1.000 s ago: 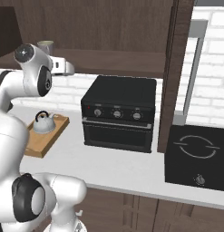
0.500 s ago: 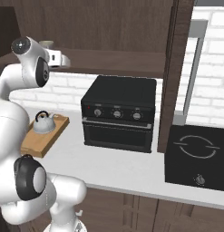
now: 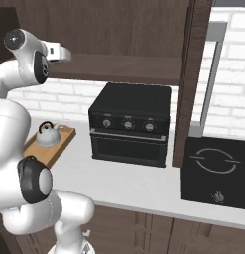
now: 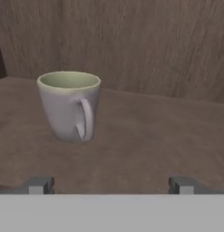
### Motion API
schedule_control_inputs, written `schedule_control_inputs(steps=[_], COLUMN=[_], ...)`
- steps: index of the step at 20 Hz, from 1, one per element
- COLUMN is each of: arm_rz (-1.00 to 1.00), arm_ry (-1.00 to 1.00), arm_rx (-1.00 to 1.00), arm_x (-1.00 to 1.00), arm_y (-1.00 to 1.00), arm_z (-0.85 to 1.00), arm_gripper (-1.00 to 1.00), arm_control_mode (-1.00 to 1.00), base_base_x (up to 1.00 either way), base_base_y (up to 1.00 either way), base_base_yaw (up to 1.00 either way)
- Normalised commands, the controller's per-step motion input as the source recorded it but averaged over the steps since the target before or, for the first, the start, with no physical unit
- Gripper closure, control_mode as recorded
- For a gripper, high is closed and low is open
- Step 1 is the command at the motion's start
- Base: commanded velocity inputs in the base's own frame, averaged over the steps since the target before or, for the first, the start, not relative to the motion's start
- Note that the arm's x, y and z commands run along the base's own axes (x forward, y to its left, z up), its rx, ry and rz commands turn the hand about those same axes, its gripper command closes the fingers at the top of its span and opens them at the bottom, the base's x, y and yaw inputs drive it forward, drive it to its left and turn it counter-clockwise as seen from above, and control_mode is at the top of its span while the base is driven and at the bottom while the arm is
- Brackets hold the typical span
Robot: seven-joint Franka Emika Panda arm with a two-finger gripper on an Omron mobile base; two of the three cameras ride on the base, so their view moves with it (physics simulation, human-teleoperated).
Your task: Pick the kettle from the counter and place it on the tray. Then pick the mug from the cabinet and place it on the tray. Then close the cabinet doors.
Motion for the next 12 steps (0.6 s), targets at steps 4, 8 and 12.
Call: schedule_control_inputs(steps=[4,8,12], arm_rz=[0.0,0.0,0.07], arm_ry=[0.01,-0.01,-0.09], arm_rx=[0.0,0.02,0.11], arm_x=[0.44,0.37,0.15], arm_y=[0.46,0.25,-0.16], arm_z=[-0.08,-0.02,0.0], arm_gripper=[-1.0,-1.0,-1.0], arm_control_mode=[-1.0,-1.0,-1.0], base_base_x=[0.0,0.0,0.0], base_base_y=[0.0,0.0,0.0], base_base_yaw=[0.0,0.0,0.0])
